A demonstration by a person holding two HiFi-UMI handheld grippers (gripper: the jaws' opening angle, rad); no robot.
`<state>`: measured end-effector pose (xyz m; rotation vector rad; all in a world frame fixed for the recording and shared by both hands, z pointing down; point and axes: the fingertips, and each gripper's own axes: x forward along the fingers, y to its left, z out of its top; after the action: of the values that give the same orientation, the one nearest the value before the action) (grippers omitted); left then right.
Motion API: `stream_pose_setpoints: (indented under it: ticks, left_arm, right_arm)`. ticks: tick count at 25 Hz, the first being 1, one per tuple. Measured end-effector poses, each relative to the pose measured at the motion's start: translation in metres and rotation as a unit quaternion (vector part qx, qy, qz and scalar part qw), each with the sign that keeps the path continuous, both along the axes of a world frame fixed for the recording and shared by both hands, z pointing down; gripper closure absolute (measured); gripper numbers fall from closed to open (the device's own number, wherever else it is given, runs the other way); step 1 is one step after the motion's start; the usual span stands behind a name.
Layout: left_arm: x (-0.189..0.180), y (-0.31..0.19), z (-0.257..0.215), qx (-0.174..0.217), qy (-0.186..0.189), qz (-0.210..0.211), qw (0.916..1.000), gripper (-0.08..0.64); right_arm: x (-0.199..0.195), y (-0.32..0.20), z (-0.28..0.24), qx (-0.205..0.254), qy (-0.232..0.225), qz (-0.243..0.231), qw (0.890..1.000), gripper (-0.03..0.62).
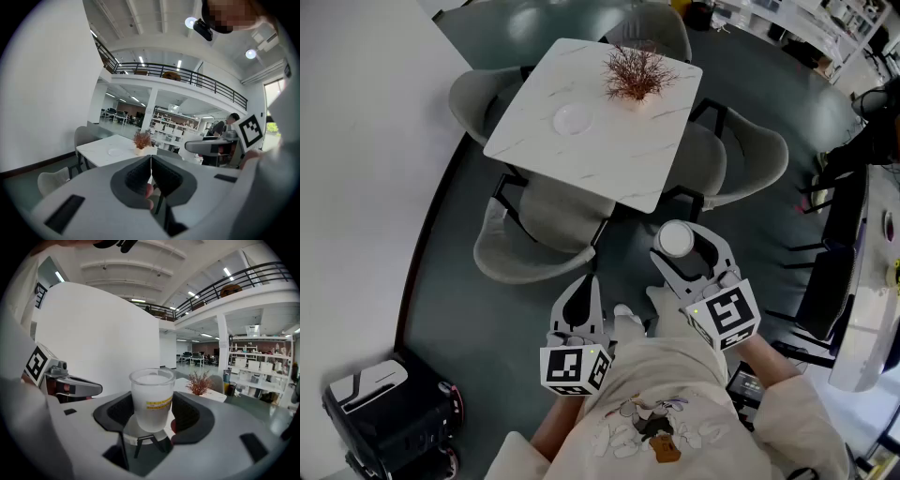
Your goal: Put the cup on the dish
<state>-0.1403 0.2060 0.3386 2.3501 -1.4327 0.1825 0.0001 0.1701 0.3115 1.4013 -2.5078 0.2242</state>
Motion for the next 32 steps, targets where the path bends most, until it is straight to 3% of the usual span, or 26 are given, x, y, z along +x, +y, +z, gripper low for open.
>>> stream_pose_setpoints:
  ticks: [8,13,22,27,32]
  left_arm:
    - [0.056,0.043,-0.023,0.012,0.007,-0.014,0.9998,0.555]
    - [0.110,0.067,-0.025,0.025,-0.010,-0.036,0.9990,0.555]
    - [0.235,0.126,-0.028,0.030,0.009,-0.101,0.9944,0.555]
    - [0.247,0.146,-0.031,0.011,0.009,-0.130,0.9915,0.555]
    - [0.236,0.129,-0.026,0.006,0.005,-0.150,0.9887,0.555]
  right_arm:
    - [0.055,0.068,-0.022,-0.022,-0.076,0.010,0.997,0.331]
    - [0.110,0.096,-0.031,0.012,-0.058,-0.017,0.998,0.331]
    - [0.216,0.144,-0.016,-0.016,-0.027,-0.102,0.994,0.331]
    - [0.227,0.148,-0.019,-0.024,-0.038,-0.130,0.991,0.331]
    - [0.215,0.122,-0.010,-0.030,-0.046,-0.135,0.989,0.331]
